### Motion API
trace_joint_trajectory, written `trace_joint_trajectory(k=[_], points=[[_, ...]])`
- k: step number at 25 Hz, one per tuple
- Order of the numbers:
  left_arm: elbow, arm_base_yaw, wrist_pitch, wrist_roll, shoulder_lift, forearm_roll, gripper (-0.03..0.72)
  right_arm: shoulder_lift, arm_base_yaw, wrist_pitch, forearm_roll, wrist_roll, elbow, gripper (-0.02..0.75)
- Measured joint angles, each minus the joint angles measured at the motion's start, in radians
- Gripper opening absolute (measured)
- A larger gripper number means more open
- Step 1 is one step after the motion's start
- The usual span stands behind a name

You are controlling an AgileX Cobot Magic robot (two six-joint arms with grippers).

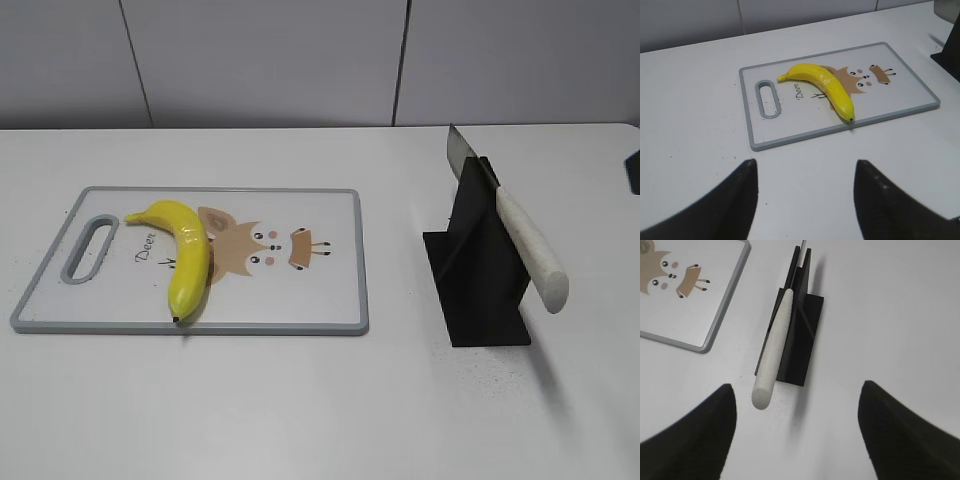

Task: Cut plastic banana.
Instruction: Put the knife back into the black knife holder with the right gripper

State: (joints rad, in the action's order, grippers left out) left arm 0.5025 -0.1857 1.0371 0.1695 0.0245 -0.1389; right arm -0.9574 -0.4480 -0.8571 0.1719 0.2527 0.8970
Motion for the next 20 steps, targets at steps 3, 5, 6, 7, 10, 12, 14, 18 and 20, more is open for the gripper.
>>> trace_joint_trajectory(k=[3, 5, 6, 7, 10, 12, 14, 18, 20], points=[[0.000, 0.000, 0.000, 0.000, 0.000, 0.000, 0.584, 0.089, 0.000, -0.033, -0.002, -0.031, -0.014, 0.592], [0.000, 0.000, 0.000, 0.000, 0.000, 0.000, 0.584, 0.156, 0.000, -0.037, -0.005, -0.040, -0.038, 0.590], [0.000, 0.000, 0.000, 0.000, 0.000, 0.000, 0.584, 0.184, 0.000, -0.039, -0.007, -0.042, -0.050, 0.590], [0.000, 0.000, 0.000, 0.000, 0.000, 0.000, 0.584, 0.225, 0.000, -0.041, -0.010, -0.044, -0.067, 0.590], [0.000, 0.000, 0.000, 0.000, 0.000, 0.000, 0.584, 0.329, 0.000, -0.043, -0.013, -0.046, -0.110, 0.590], [0.000, 0.000, 0.000, 0.000, 0.000, 0.000, 0.584, 0.393, 0.000, -0.045, -0.015, -0.046, -0.141, 0.590], [0.000, 0.000, 0.000, 0.000, 0.000, 0.000, 0.584, 0.460, 0.000, -0.046, -0.016, -0.047, -0.172, 0.590], [0.000, 0.000, 0.000, 0.000, 0.000, 0.000, 0.584, 0.573, 0.000, -0.052, -0.016, -0.049, -0.239, 0.590], [0.000, 0.000, 0.000, 0.000, 0.000, -0.001, 0.584, 0.613, 0.000, -0.055, -0.016, -0.050, -0.265, 0.590]])
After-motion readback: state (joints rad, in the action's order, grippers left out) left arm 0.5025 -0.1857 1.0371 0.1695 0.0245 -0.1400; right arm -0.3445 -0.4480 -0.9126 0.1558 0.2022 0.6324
